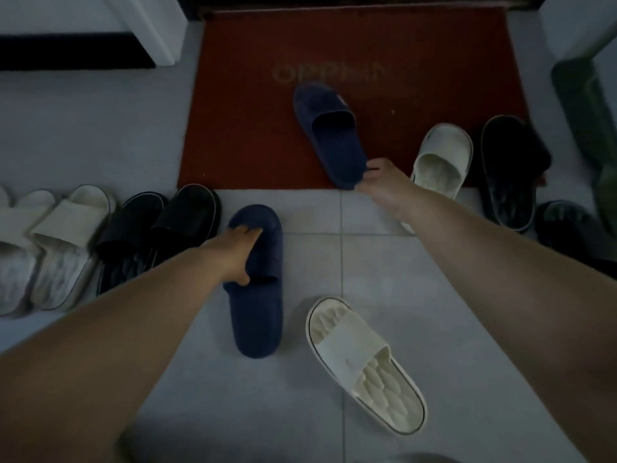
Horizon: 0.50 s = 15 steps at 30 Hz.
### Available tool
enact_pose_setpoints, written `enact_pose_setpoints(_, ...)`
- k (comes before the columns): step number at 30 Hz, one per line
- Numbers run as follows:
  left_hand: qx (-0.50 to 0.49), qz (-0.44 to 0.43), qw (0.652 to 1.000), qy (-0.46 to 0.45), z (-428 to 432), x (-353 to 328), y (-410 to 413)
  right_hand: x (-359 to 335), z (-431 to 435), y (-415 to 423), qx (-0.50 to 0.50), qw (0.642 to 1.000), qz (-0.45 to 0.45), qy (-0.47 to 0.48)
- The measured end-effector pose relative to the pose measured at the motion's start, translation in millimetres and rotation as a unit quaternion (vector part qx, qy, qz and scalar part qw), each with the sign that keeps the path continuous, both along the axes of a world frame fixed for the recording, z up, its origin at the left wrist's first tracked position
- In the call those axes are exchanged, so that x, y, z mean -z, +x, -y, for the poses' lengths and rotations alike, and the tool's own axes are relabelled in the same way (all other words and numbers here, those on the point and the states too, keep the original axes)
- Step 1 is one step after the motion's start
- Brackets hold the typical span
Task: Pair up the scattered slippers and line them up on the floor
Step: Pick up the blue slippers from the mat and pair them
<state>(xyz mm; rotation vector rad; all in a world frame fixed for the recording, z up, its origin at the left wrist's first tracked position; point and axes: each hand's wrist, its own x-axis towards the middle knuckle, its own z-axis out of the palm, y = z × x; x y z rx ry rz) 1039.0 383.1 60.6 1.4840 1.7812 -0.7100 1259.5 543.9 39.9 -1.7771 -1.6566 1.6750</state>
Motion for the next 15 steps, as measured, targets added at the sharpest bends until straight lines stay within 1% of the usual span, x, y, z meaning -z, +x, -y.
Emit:
enact_pose_setpoints(2,-0.007,0.006,1.000,0.019,-16,11,-7,6,-16,-8,-0.029,0.999,0.026,0.032)
enact_pose_setpoints(4,-0.023,0.025,0.998,0.044,-30,21,-17,13,-33,-21,-0.040,0.994,0.047,0.085)
enact_pose_setpoints(7,-0.027,0.056,0.994,0.085,-44,29,-32,18,-59,-49,-0.075,0.979,0.063,0.176)
enact_pose_setpoints(8,-0.023,0.066,0.993,0.098,-47,29,-35,18,-69,-57,-0.090,0.973,0.082,0.198)
enact_pose_setpoints(10,-0.024,0.084,0.988,0.125,-50,33,-43,21,-89,-75,-0.119,0.958,0.148,0.216)
enact_pose_setpoints(13,-0.040,0.082,0.980,0.179,-47,41,-50,27,-109,-100,-0.152,0.933,0.249,0.211)
enact_pose_setpoints(15,-0.039,0.073,0.978,0.193,-45,46,-50,28,-113,-107,-0.202,0.899,0.321,0.218)
